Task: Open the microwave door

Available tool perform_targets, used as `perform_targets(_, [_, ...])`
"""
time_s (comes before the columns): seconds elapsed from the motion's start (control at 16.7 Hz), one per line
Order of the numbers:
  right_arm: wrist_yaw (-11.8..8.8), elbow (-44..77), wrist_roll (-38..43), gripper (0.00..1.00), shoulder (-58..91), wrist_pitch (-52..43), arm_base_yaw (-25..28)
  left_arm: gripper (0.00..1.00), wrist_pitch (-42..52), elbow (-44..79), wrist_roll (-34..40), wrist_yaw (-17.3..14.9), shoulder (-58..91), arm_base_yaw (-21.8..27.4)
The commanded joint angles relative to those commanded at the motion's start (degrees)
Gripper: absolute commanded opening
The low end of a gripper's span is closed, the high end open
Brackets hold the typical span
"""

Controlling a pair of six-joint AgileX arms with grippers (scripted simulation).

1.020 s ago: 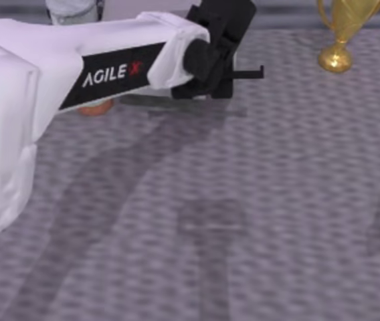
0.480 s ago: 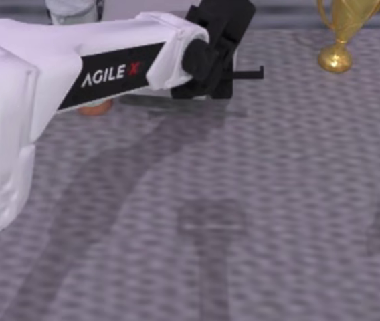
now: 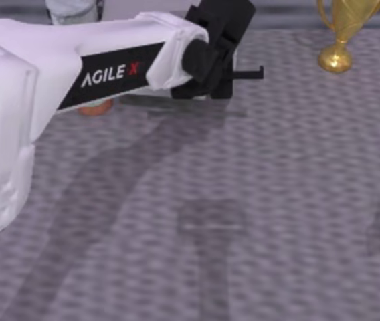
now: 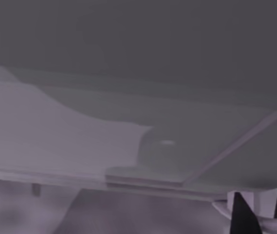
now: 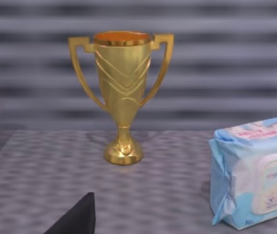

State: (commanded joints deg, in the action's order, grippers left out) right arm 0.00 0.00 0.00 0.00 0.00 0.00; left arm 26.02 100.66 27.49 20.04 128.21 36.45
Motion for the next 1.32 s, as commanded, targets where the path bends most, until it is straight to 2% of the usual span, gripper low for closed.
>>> perform_targets(0.48, [0.00,0.00,0.00,1.00,0.00,0.00,0.00,0.00,0.00,0.00,0.00,0.00,0.00,0.00])
perform_targets(0.96, [0.00,0.00,0.00,1.00,0.00,0.00,0.00,0.00,-2.96,-4.45,-2.99,-2.12,-2.75,-0.31])
perform_targets(1.32, [0.00,0.00,0.00,1.00,0.00,0.00,0.00,0.00,-3.06,-4.85,-3.22,-2.25,-2.84,-0.39])
